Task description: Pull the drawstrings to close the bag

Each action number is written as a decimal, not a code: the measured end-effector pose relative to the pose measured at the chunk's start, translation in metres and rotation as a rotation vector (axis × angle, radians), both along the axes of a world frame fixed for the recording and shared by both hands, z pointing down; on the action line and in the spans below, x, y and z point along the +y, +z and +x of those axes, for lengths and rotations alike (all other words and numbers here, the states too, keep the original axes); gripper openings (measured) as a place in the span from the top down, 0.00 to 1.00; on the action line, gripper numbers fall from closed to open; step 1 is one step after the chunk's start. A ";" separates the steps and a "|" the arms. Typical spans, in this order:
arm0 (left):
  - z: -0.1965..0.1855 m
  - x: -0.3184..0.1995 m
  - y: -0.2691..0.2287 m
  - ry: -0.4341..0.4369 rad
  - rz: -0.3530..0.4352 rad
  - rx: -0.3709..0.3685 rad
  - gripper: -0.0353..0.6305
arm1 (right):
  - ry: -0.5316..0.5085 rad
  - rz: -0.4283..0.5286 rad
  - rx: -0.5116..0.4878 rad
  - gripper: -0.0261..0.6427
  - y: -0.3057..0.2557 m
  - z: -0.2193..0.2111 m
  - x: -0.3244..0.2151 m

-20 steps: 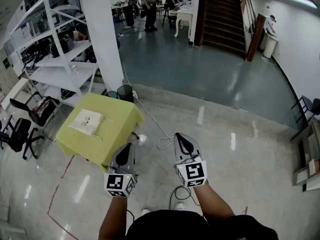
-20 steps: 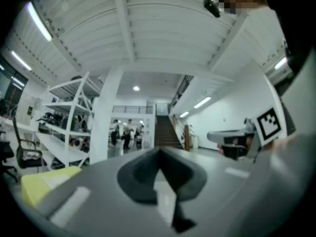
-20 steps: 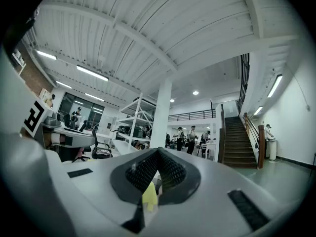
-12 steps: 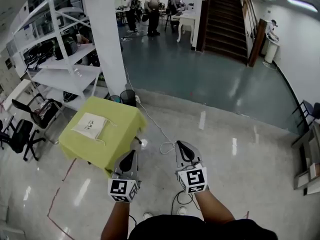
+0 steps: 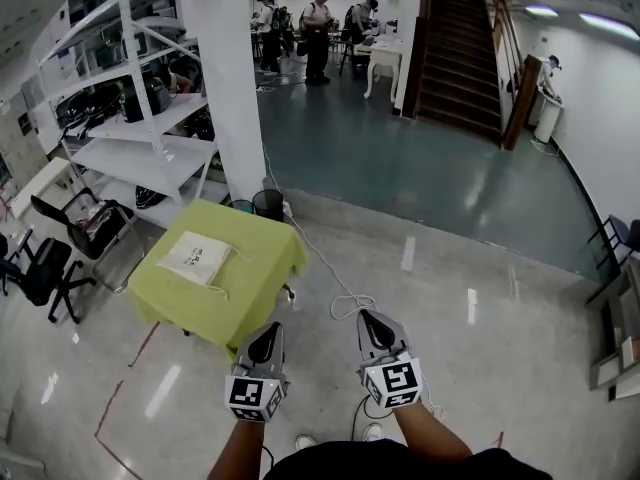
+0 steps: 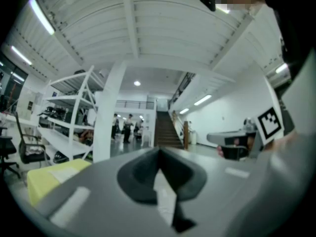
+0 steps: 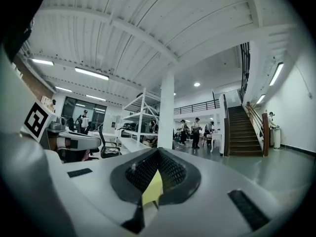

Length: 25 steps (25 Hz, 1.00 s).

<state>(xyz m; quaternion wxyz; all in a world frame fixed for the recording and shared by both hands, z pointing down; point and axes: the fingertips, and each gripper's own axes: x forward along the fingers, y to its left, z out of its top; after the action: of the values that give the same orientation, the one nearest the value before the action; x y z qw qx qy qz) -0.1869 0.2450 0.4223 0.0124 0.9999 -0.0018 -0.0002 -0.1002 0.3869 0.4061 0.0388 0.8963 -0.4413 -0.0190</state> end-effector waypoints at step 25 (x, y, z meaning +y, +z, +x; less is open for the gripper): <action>0.097 -0.026 0.022 -0.071 0.001 -0.071 0.94 | -0.158 -0.010 -0.059 0.97 0.021 0.107 -0.052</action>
<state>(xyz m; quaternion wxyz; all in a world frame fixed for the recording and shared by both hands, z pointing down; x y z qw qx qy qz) -0.0894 0.2185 0.4441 0.0116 0.9986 -0.0379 0.0351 0.0065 0.3352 0.4276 0.0285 0.8586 -0.5118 0.0067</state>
